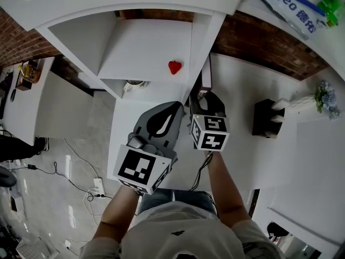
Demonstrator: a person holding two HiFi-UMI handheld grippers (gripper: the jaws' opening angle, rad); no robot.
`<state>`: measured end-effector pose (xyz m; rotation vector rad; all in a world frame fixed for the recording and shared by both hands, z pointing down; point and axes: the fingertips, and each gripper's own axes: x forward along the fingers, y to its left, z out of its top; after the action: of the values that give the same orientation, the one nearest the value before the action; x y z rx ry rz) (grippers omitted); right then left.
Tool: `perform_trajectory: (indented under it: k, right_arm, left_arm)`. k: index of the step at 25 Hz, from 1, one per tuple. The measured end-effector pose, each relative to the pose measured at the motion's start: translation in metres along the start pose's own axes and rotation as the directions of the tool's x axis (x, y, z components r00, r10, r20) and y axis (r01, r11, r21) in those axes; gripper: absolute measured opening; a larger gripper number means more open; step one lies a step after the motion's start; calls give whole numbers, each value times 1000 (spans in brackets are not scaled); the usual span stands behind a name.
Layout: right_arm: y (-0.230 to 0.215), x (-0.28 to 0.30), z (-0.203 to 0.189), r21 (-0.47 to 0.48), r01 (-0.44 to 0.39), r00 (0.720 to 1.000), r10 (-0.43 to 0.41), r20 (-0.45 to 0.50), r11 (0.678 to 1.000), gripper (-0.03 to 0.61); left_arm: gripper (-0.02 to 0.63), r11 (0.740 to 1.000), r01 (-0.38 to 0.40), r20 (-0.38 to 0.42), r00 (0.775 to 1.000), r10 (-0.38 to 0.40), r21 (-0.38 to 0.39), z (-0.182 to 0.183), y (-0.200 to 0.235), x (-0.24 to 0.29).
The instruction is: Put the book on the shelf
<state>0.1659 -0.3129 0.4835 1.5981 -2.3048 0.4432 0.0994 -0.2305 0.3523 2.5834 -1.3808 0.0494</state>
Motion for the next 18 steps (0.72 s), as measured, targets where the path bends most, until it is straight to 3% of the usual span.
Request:
perform_trajectory:
  k: [18]
  right_arm:
    - [-12, -8, -2, 16, 24, 999, -25, 47, 1000, 153]
  left_arm:
    - [11, 1000, -26, 3, 1000, 26, 8, 1, -2, -4]
